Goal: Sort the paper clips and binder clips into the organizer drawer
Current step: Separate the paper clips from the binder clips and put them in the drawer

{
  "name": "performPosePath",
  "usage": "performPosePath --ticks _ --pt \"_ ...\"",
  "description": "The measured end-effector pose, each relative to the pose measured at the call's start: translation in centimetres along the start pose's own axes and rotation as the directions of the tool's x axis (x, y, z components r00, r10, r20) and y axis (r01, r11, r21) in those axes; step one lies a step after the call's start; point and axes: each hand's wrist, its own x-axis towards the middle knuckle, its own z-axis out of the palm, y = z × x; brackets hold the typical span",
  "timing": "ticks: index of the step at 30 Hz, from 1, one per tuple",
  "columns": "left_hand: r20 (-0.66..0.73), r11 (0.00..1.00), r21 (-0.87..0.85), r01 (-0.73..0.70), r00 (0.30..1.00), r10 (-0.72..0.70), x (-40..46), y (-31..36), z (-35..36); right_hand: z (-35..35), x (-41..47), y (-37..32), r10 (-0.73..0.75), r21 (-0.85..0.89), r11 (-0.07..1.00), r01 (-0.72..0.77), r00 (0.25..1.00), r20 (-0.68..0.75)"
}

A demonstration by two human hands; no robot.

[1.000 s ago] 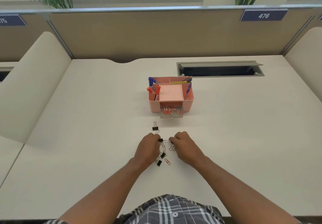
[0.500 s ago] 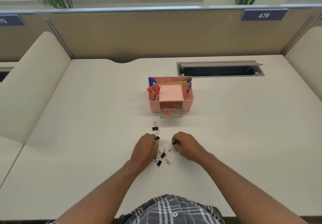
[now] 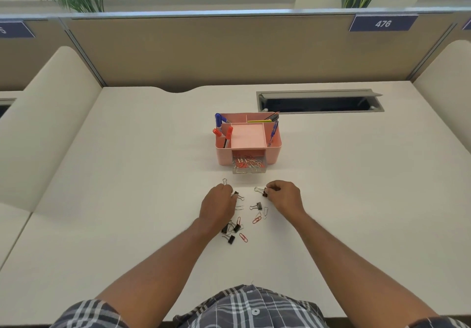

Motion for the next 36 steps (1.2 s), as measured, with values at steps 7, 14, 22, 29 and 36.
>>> performPosePath --ticks 7,14,22,29,36 --pt "0.013 0.979 0.075 -0.19 0.982 0.189 -1.5 -0.3 0.4 -0.3 -2.2 1.4 -0.03 -0.463 0.886 0.031 1.0 0.008" --pt "0.124 0.966 0.19 -0.174 0.98 0.152 -1.5 0.7 0.5 3.4 -4.1 1.3 -0.109 -0.595 0.795 0.119 0.993 0.053" --pt "0.146 0.963 0.199 -0.183 0.977 0.155 -1.2 0.8 0.3 4.1 -4.1 1.1 -0.138 -0.59 0.792 0.158 0.987 0.079" --pt "0.126 0.964 0.173 -0.201 0.975 0.181 -1.9 1.1 0.5 4.3 -4.7 1.8 -0.256 -0.566 0.768 0.298 0.954 0.155" --pt "0.068 0.984 0.048 -0.171 0.984 0.168 -2.1 1.0 0.5 3.4 -4.4 2.1 -0.335 -0.505 0.772 0.386 0.922 0.192"
